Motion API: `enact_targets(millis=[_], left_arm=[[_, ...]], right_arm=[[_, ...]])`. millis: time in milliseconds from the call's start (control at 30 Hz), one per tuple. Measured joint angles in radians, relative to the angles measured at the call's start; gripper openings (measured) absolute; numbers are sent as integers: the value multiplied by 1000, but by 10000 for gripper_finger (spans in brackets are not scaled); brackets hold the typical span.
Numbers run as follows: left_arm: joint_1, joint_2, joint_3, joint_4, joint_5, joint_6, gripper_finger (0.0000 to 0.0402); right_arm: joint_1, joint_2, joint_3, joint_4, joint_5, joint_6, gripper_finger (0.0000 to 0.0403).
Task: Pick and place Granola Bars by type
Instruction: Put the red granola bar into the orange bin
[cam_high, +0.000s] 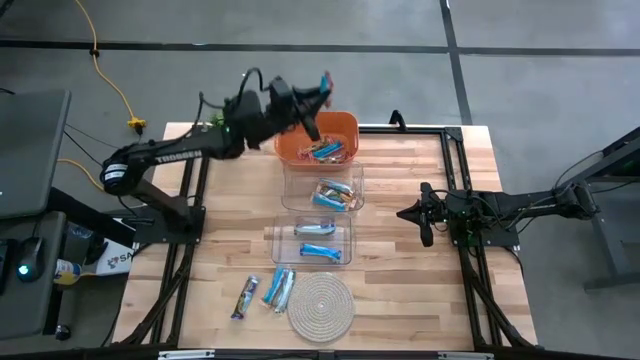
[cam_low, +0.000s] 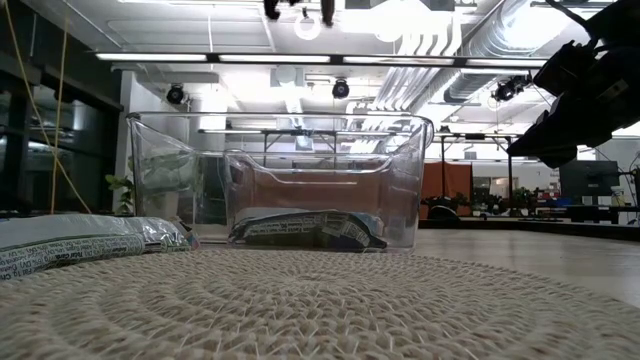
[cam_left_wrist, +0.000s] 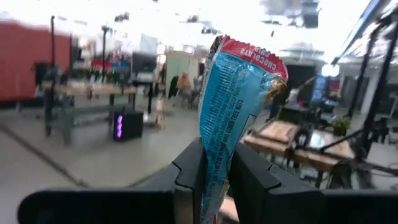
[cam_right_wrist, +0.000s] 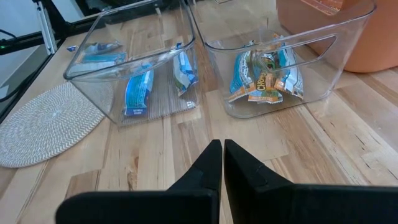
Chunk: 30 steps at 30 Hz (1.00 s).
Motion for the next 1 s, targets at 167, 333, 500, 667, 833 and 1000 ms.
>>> enact_targets(millis=[167,333,500,667,833,1000], left_arm=[[152,0,0,-145,168,-86,60],[270,17,0,-321,328,-75,60],[323,58,0,-449,478,37,60],[325,114,0,-587,493,182,60],[325,177,0,-686,475,278,60],[325,222,0,-727,378,350,60]], right_arm=[[0,0,0,0,0,0,0],[0,0,0,0,0,0,0],[0,0,0,0,0,0,0],[0,0,0,0,-1,0,0],[0,0,0,0,0,0,0],[0,0,0,0,0,0,0]])
